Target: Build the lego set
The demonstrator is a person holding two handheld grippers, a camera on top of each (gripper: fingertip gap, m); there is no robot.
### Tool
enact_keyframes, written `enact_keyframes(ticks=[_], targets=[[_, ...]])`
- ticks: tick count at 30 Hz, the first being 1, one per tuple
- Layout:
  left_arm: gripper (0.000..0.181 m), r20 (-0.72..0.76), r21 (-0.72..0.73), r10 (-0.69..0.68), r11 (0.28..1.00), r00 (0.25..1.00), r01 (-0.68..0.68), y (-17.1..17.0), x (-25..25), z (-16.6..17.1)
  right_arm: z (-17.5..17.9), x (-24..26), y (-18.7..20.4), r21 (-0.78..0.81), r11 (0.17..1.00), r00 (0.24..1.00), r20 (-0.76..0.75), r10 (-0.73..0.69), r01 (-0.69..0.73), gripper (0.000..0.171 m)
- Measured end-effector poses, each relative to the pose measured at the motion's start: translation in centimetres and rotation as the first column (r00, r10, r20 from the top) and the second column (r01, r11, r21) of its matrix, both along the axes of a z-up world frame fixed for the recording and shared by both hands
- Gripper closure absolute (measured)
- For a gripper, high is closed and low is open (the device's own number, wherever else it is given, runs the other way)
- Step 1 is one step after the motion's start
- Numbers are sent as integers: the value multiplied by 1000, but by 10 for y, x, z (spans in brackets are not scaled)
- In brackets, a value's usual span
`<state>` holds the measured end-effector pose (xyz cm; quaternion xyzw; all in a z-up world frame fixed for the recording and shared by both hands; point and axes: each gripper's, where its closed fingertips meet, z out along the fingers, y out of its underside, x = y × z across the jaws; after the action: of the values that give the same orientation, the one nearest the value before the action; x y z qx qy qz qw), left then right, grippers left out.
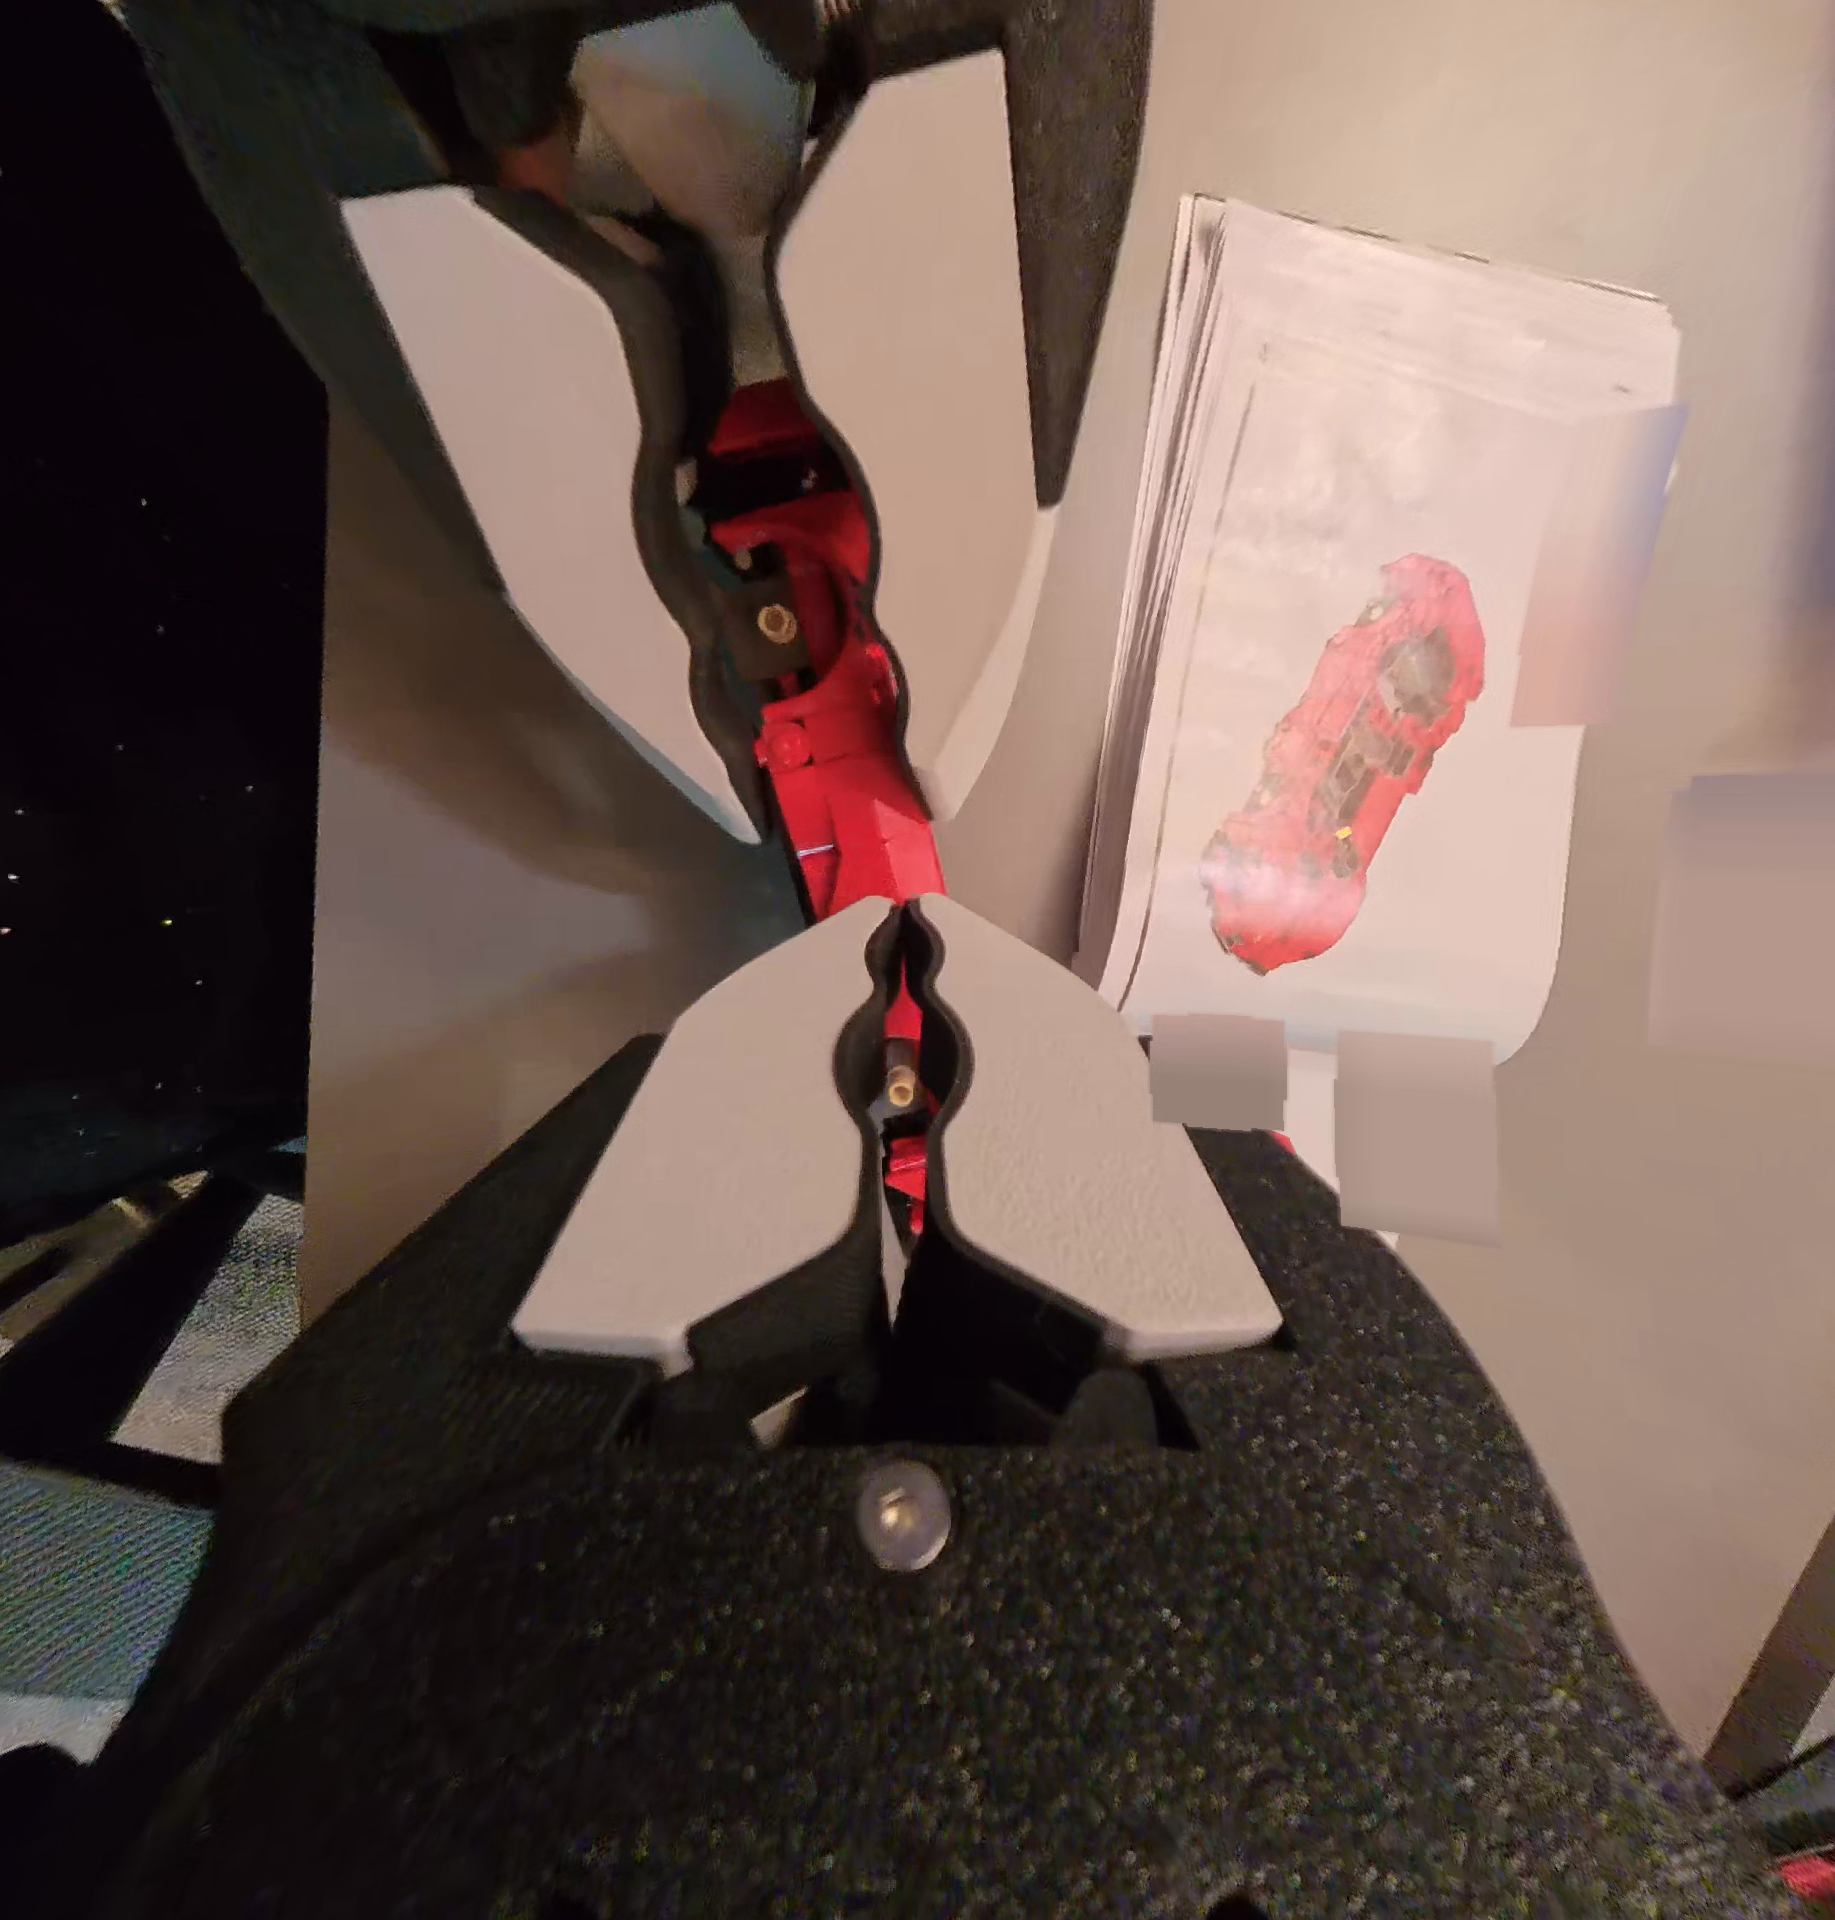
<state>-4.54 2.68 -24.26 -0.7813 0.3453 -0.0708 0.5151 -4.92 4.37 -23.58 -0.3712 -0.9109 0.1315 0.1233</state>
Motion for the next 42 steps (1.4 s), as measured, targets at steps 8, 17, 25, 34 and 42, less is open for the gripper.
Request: enact_keyframes(ticks=[8,17,25,34,42], targets=[[152,0,-1,-1,1000,1000,1,0,1,0,-1,1,-2,48,998,999,34,34,-36,171],[152,1,4,-6,1000,1000,6,0,0,0,3,-5,-4,18,999,998,-30,46,-46,171],[152,-78,58,-55,996,995,60,-3,6,0,7,31,19,-278,960,995,-83,-51,26,102],[150,-405,220,-102,954,909,205,-18,22,-8,-28,38,5,-118,979,935,-337,115,-163,131],[128,-631,338,38,913,775,230,-17,18,-18,-33,46,-3,-20,998,881,-472,38,-54,138]])
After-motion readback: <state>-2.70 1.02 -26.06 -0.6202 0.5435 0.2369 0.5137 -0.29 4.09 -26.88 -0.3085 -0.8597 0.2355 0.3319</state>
